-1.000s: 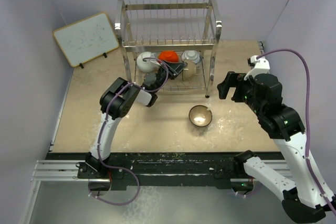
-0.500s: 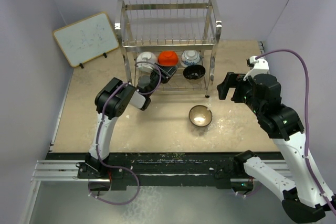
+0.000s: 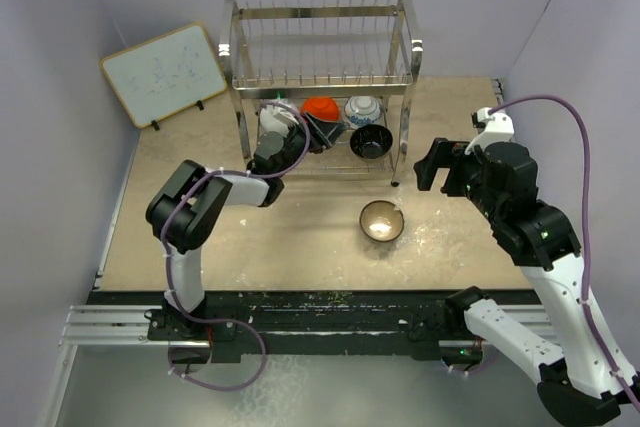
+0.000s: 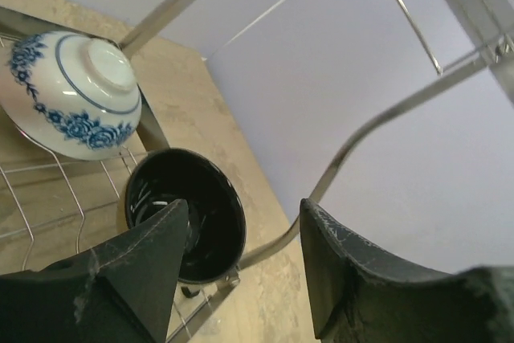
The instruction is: Load the bowls into the dish rack
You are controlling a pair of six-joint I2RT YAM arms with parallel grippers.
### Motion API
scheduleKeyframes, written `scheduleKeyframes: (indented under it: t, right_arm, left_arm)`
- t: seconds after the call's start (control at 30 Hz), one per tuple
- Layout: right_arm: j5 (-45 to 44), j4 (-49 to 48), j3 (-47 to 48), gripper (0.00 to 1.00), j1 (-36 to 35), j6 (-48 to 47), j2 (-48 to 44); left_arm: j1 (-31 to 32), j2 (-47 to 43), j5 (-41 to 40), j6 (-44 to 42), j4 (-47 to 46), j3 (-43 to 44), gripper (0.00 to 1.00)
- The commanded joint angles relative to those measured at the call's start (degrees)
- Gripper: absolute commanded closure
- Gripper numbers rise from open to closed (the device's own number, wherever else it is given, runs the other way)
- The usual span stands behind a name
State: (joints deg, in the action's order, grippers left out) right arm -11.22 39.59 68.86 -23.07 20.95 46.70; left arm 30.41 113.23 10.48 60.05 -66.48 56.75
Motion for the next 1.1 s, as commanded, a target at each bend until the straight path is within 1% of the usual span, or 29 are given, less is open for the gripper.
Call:
scheduleKeyframes:
  t: [0.0, 0.23, 0.4, 0.47, 0.6, 0.73, 0.77, 0.93, 1.07]
  right_arm:
    - [-0.9, -1.4, 0.6, 0.01, 0.2, -0.8, -0.6]
    - [-0.9, -1.1, 1.1, 0.01, 0.2, -0.6, -0.8]
    - [-1.1, -0.7, 0.7, 0.01, 0.2, -0.5, -1.3]
    - [-1.1, -0.7, 0.6, 0.01, 0.3, -0.4, -1.4]
    - [-1.2, -0.6, 0.3, 0.01, 0.2, -0.2, -1.6]
    - [-1.0, -0.7, 0.5, 0.01, 0.2, 0.1, -1.6]
    - [-1.0, -0.8, 0.6, 0.01, 0.2, 0.2, -1.6]
    - [-0.5, -1.1, 1.0, 0.01, 0.2, 0.4, -1.3]
    - [-0.6, -1.4, 1.4, 0.01, 0.3, 0.4, -1.0]
  left_arm:
    - [2.0, -3.7, 1.9, -8.8, 5.0, -2.8, 0.39]
    - [3.6, -3.8, 2.0, -9.3, 1.1, -8.8, 0.39]
    - [6.2, -7.3, 1.8, -15.0, 2.3, -10.8, 0.38]
    - [7.9, -9.9, 0.9, -19.0, 5.2, -11.1, 0.38]
    - [13.1, -15.9, -3.4, -29.3, 15.3, -10.2, 0.37]
    - [16.3, -19.0, -7.9, -38.0, 22.7, -8.3, 0.36]
    - [16.9, -19.2, -8.9, -40.1, 25.0, -7.6, 0.35]
    - [18.1, -17.2, -11.7, -50.2, 30.4, -3.3, 0.29]
    - [19.0, -14.2, -14.0, -58.1, 32.7, 0.2, 0.23]
